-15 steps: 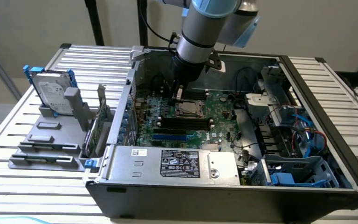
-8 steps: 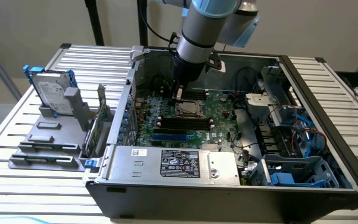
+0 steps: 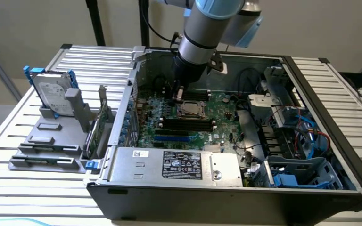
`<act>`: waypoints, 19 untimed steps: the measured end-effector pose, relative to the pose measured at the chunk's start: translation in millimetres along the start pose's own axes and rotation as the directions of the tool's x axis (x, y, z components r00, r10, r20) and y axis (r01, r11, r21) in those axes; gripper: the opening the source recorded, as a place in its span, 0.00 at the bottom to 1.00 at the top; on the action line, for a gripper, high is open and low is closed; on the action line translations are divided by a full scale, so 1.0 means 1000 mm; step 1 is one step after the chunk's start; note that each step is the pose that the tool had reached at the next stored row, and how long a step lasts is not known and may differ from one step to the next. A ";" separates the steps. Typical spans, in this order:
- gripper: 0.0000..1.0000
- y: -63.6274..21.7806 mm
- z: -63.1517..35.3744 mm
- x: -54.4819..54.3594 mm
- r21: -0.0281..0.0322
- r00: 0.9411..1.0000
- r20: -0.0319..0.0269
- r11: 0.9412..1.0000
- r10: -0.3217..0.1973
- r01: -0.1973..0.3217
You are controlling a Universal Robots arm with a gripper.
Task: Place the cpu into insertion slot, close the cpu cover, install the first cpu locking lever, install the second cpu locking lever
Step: 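Install the first cpu locking lever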
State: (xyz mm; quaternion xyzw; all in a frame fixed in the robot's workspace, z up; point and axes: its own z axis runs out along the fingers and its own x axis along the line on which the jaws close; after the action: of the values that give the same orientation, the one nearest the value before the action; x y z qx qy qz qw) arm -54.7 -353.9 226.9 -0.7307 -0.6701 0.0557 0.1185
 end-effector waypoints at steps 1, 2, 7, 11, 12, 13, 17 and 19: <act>0.11 -0.0001 -0.0001 0.000 0.005 1.000 -0.002 1.000 0.004 -0.004; 0.11 -0.0002 -0.0001 0.000 0.010 1.000 -0.005 1.000 0.010 -0.010; 0.11 -0.0011 -0.0010 0.000 0.016 0.998 -0.031 0.999 0.048 -0.047; 0.11 -0.0027 -0.0030 -0.001 0.023 0.996 -0.053 0.998 0.066 -0.065; 0.11 -0.0031 -0.0035 -0.001 0.024 0.996 -0.057 0.997 0.070 -0.068; 0.11 -0.0035 -0.0038 -0.001 0.025 0.995 -0.061 0.997 0.073 -0.072; 0.11 -0.0054 -0.0046 -0.002 0.028 0.994 -0.070 0.996 0.085 -0.083; 0.11 -0.0067 -0.0047 -0.003 0.028 0.993 -0.074 0.996 0.089 -0.088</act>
State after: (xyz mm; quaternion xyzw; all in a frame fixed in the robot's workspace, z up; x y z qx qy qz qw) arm -60.4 -357.2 232.8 -0.7597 -0.6314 0.0420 0.1501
